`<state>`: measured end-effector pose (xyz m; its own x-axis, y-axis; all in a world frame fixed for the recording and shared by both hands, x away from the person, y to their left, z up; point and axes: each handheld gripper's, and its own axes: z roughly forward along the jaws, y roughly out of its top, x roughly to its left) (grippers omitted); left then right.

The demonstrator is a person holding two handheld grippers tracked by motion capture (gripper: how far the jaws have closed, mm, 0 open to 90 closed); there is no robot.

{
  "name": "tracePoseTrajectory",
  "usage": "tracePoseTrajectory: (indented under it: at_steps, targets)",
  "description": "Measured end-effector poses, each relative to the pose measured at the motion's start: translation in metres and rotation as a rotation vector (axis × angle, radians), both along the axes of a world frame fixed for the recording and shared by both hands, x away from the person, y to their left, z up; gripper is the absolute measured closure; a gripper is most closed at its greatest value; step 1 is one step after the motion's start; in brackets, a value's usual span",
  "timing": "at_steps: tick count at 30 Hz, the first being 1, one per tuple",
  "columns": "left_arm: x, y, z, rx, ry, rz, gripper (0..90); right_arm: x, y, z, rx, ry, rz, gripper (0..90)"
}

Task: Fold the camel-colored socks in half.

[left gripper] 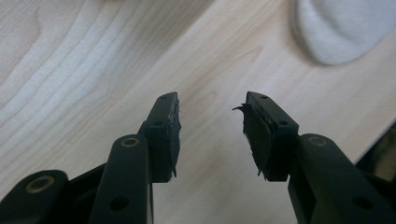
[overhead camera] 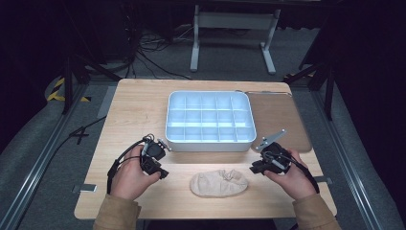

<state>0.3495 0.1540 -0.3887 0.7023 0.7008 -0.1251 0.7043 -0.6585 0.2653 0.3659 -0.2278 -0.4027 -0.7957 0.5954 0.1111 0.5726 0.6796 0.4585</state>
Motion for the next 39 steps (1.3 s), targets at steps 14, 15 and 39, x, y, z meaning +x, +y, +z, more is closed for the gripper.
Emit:
tracePoseTrajectory:
  at_steps: [14, 15, 39]
  targets:
    - [-0.012, -0.021, 0.005, -0.03, -0.026, -0.114, 58.0, -0.002, -0.002, -0.002, 0.006, 0.007, 0.006, 75.4]
    - [-0.013, -0.026, 0.006, -0.068, 0.002, -0.136, 58.5, -0.003, 0.0, -0.002, 0.005, 0.009, 0.011, 75.4]
    - [-0.008, -0.054, -0.003, -0.153, 0.047, -0.119, 60.2, -0.023, 0.025, -0.019, 0.05, 0.043, 0.1, 89.8]
